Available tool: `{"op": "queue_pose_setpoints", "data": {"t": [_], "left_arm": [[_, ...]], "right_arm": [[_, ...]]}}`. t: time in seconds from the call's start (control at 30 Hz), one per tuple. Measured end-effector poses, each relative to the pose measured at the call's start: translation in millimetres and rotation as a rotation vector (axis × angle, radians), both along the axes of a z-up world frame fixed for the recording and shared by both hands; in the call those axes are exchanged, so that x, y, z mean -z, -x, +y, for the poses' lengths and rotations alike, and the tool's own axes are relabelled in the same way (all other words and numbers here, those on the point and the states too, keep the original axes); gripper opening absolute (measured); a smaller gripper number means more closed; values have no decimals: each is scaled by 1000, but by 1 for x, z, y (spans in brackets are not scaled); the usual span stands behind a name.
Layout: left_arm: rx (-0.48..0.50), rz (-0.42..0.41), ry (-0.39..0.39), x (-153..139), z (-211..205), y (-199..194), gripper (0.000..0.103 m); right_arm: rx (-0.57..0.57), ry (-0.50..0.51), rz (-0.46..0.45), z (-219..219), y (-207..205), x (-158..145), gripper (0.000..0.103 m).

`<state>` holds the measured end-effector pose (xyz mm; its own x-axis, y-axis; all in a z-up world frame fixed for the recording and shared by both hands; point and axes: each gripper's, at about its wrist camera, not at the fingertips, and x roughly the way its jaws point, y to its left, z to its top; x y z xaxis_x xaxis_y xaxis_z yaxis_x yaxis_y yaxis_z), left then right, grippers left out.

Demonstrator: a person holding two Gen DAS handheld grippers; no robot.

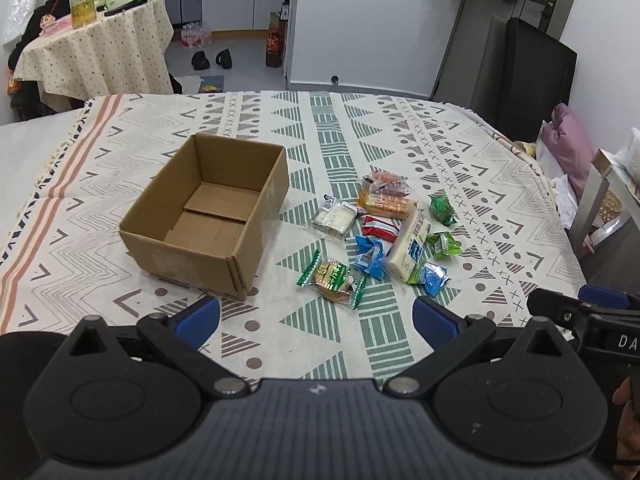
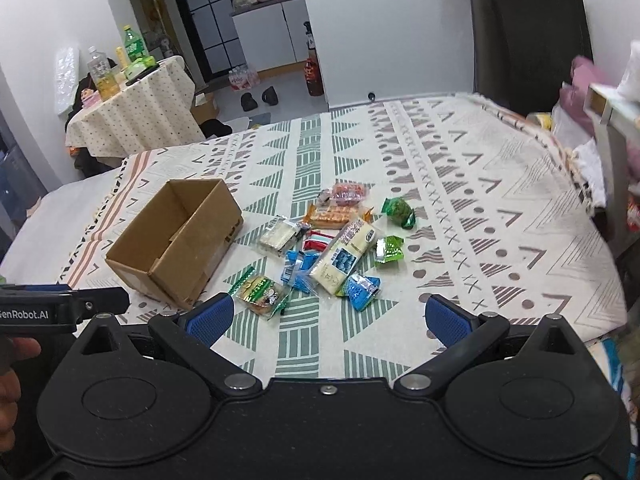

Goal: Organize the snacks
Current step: 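Close the right gripper on a blue candy packet while the left gripper reaches toward the green-wrapped biscuit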

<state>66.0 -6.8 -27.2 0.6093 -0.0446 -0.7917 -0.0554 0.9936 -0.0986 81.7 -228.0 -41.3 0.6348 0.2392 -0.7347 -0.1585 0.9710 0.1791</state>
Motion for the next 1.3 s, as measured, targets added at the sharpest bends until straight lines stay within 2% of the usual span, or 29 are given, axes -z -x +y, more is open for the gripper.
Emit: {"op": "queue_pose_setpoints", "data": {"t": [0.3, 0.47, 0.63, 0.87, 1.03, 1.3], "left_arm": [[-11, 35, 32, 24, -3, -38, 100], [-19, 63, 48, 40, -5, -60, 99], [-23, 101, 64, 59, -8, -81, 90], [-28, 173, 55, 93, -15, -110, 82], [-69, 223, 50, 119, -14, -129, 78], [-109, 265, 3, 141, -16, -157, 78]], "right_arm": [[2, -30, 44, -10, -30, 25, 102], [-10, -58, 82, -13, -51, 43, 88], [-8, -92, 128, -17, -71, 61, 78], [17, -134, 200, -25, -99, 91, 74], [20, -162, 255, -26, -115, 114, 64], [7, -168, 304, -27, -133, 141, 60]]}}
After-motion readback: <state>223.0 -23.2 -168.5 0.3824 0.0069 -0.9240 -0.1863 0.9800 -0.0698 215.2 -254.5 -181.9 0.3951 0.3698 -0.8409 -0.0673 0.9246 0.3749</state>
